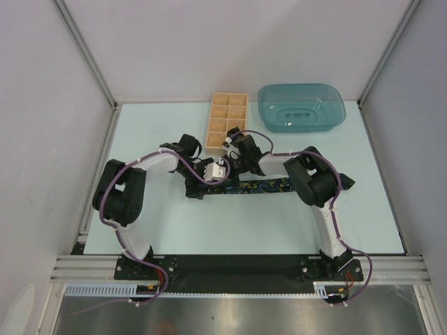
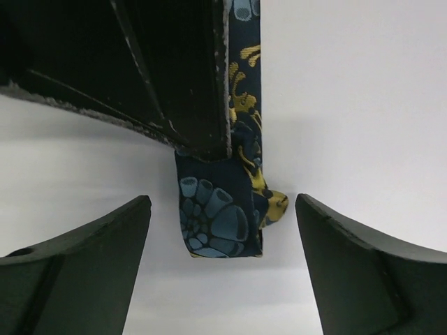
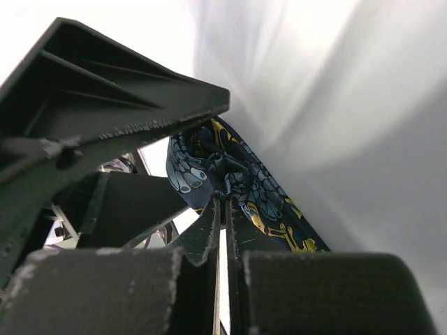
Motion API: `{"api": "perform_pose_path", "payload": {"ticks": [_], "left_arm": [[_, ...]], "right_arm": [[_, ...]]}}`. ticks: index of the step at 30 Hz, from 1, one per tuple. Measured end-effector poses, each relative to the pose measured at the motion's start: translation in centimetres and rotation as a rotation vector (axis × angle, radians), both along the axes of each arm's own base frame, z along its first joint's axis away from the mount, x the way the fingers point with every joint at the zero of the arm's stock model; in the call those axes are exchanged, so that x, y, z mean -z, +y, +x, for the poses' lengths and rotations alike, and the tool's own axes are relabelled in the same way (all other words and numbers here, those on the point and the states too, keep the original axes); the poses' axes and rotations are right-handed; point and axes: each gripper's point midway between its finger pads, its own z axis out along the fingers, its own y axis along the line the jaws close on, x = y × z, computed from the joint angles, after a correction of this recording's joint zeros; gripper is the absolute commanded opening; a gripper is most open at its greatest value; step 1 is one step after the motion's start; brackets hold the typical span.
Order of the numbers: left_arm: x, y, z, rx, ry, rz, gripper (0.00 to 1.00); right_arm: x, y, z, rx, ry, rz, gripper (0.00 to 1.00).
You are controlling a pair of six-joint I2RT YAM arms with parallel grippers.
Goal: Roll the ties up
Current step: Roll the tie at the center of the board.
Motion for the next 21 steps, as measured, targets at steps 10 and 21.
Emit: {"api": "perform_pose_path", "payload": {"ticks": [10, 21], "left_arm": [[0.38, -0.31, 0.68, 0.009, -0.038, 0.015, 0.5], [-0.01, -0.39, 0.41, 0.006, -0.004, 0.004, 0.33]], "right_arm": [[0.01, 0.01, 0.06, 0.002, -0.002, 0.0, 0.0], [0.0, -0.02, 0.13, 0.003, -0.004, 0.0, 0.0]]}}
